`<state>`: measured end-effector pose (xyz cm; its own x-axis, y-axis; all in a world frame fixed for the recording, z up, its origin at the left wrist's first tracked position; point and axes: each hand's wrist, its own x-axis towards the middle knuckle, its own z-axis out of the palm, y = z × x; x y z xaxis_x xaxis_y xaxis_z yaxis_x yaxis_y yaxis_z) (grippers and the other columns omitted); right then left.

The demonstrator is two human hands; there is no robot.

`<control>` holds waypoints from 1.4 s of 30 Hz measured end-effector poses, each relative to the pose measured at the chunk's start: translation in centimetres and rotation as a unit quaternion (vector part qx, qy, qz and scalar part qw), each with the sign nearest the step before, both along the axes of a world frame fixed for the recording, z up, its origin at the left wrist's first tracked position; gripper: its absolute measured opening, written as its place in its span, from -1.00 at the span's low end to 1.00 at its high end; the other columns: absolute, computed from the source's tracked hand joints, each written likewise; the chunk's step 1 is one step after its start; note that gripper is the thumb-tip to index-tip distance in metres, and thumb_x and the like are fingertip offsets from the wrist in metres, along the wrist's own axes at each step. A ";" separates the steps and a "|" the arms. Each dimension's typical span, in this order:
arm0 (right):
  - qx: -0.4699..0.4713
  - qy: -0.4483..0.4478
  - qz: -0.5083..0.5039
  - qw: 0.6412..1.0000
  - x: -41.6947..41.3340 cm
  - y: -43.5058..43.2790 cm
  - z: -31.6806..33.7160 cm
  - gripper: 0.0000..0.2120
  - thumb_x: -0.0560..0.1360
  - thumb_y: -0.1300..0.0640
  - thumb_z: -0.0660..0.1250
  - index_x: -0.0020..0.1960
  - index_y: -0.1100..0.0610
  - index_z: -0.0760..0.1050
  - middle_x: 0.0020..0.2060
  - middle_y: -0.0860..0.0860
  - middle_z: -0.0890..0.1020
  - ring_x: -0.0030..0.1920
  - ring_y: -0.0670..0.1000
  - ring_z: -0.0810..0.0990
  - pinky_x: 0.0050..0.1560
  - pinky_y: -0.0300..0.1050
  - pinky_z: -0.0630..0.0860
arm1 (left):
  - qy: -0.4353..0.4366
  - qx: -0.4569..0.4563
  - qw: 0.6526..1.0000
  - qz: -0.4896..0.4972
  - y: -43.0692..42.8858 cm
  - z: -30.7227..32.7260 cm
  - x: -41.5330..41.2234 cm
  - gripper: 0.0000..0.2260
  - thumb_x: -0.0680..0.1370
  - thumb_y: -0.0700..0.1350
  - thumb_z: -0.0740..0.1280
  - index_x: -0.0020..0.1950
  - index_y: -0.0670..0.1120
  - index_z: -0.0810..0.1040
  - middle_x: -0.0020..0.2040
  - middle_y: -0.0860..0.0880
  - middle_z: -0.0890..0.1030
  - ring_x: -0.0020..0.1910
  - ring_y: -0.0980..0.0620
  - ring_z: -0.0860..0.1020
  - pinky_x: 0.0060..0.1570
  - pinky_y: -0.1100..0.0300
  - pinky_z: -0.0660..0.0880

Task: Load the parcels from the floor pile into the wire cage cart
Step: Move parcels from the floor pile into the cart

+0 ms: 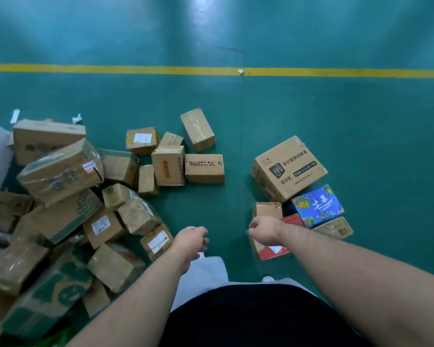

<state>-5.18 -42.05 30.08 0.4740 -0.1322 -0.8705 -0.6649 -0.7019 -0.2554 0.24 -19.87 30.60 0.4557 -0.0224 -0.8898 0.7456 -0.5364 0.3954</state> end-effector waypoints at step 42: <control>0.063 0.026 -0.622 0.780 -0.5 -16.9 -11.2 -0.80 0.60 0.05 0.18 0.09 0.00 0.57 0.02 -0.02 0.63 -0.05 0.04 0.61 -0.04 -0.10 0.55 | 0.027 0.141 0.859 -0.491 -37.4 -11.9 22.9 -0.78 0.61 -0.07 0.29 0.22 -0.11 0.55 0.05 -0.11 0.65 -0.07 -0.08 0.60 0.11 -0.02 0.55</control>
<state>-5.65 -58.98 18.91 0.0105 -0.3746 -0.9271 -0.8226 0.5239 -0.2211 23.11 -57.26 18.68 0.2987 -0.1529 -0.9420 -0.1081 -0.9861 0.1258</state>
